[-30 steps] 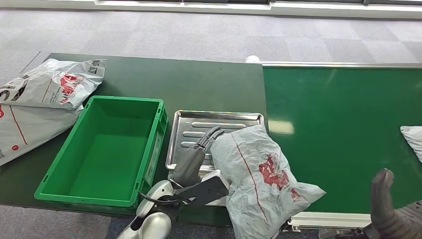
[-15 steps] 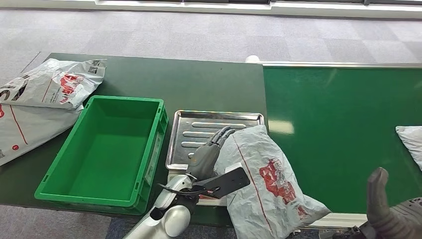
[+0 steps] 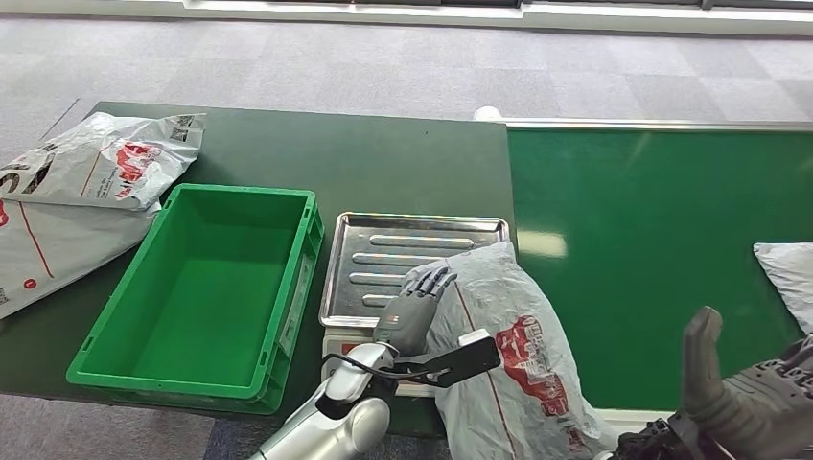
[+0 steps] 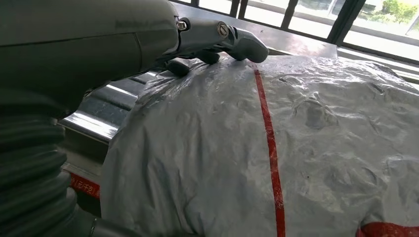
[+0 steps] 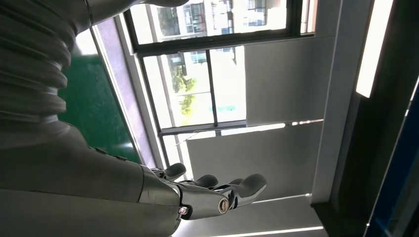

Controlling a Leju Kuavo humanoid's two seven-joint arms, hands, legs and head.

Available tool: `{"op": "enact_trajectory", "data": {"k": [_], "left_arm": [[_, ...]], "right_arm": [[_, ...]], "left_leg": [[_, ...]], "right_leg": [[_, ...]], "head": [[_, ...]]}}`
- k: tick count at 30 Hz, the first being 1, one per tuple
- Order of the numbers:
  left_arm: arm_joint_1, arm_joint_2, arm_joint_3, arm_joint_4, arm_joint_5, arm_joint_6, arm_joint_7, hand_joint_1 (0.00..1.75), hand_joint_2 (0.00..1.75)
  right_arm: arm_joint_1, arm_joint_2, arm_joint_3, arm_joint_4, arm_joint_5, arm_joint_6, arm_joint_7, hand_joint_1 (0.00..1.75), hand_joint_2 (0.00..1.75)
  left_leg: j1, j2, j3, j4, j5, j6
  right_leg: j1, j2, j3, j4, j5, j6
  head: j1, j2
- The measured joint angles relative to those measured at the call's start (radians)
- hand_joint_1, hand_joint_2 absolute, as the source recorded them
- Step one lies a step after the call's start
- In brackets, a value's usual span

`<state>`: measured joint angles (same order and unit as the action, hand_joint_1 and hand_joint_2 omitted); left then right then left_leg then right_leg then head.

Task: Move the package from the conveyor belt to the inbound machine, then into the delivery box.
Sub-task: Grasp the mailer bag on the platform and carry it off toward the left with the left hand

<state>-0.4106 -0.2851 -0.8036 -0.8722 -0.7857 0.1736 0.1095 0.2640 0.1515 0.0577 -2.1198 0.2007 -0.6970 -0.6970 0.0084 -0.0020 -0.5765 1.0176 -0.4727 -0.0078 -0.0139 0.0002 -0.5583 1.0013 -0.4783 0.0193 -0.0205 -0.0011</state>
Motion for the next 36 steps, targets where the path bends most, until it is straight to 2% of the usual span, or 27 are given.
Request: {"op": "enact_trajectory", "data": {"k": [8,9,12,13,22,25,28,31,32,35,36], "left_arm": [[-0.027,-0.017,-0.022,0.074,-0.067,0.031,0.029,0.00,1.75],[-0.033,-0.021,-0.028,0.094,-0.083,0.043,0.030,0.07,1.75],[-0.043,-0.029,-0.040,0.149,-0.103,0.078,0.005,1.38,1.75],[-0.044,-0.030,-0.043,0.163,-0.104,0.084,-0.003,1.75,1.75],[-0.055,-0.039,-0.047,0.201,-0.030,0.131,-0.101,1.75,1.75],[-0.047,-0.035,-0.043,0.168,0.019,0.156,-0.134,1.75,1.75],[-0.033,-0.023,-0.037,0.107,0.055,0.168,-0.126,1.71,1.75],[-0.026,-0.017,-0.023,0.056,0.078,0.168,-0.106,1.13,1.75],[-0.023,-0.014,-0.016,0.040,0.087,0.169,-0.105,1.06,1.75],[-0.005,-0.002,0.002,-0.017,0.115,0.173,-0.117,1.64,1.75],[0.003,0.003,0.007,-0.038,0.124,0.174,-0.124,1.75,1.75]], "right_arm": [[-0.013,0.006,0.010,0.008,0.006,0.000,0.000,0.00,1.75],[-0.018,0.008,0.011,0.008,0.005,0.000,0.000,0.00,1.75],[-0.027,0.009,0.014,0.008,-0.010,0.000,0.000,0.00,1.75],[-0.028,0.009,0.014,0.008,-0.014,0.000,0.000,0.00,1.75],[-0.024,0.009,0.014,0.006,-0.005,0.000,-0.001,0.00,1.75],[-0.020,0.009,0.014,0.002,-0.003,0.000,-0.002,0.00,1.75],[-0.015,0.010,0.014,-0.001,0.005,0.000,-0.002,0.00,1.75],[-0.014,0.017,0.014,-0.001,0.021,0.000,-0.002,0.00,1.75],[-0.014,0.019,0.014,-0.001,0.023,0.000,-0.002,0.00,1.75],[-0.018,0.024,0.013,-0.001,0.027,0.000,-0.002,0.00,1.75],[-0.019,0.025,0.013,-0.001,0.028,0.000,-0.002,0.00,1.75]], "left_leg": [[0.000,0.000,0.000,0.000,0.001,0.001],[0.000,0.000,0.001,0.000,0.001,0.001],[0.000,0.000,0.002,0.000,0.001,0.001],[0.000,0.000,0.002,0.000,0.001,0.001],[0.000,0.000,0.004,0.000,0.001,0.002],[0.000,0.000,0.004,0.000,0.002,0.002],[0.000,0.000,0.002,0.000,0.002,0.002],[0.000,0.000,0.001,0.000,0.002,0.002],[0.000,0.000,0.000,0.000,0.002,0.002],[0.000,0.000,-0.001,0.000,0.002,0.002],[0.000,0.000,-0.001,0.000,0.002,0.002]], "right_leg": [[0.000,0.000,0.001,0.000,0.000,0.000],[0.000,0.000,0.001,0.000,0.000,0.000],[0.000,0.000,0.003,0.000,0.000,0.000],[0.000,-0.001,0.003,0.000,0.000,0.000],[0.000,-0.001,0.005,0.000,0.001,0.000],[0.000,-0.001,0.005,0.000,0.001,0.001],[0.000,0.000,0.003,0.000,0.002,0.000],[0.000,0.000,0.002,0.000,0.002,0.000],[0.000,0.000,0.001,0.000,0.002,0.000],[0.000,0.000,0.000,0.000,0.001,0.000],[0.000,0.000,-0.001,0.000,0.001,0.000]], "head": [[0.000,0.000],[0.000,0.000],[0.000,0.000],[0.000,0.000],[0.000,0.000],[0.000,0.000],[0.000,0.000],[0.000,0.000],[0.000,0.000],[0.000,0.000],[0.000,0.000]]}}
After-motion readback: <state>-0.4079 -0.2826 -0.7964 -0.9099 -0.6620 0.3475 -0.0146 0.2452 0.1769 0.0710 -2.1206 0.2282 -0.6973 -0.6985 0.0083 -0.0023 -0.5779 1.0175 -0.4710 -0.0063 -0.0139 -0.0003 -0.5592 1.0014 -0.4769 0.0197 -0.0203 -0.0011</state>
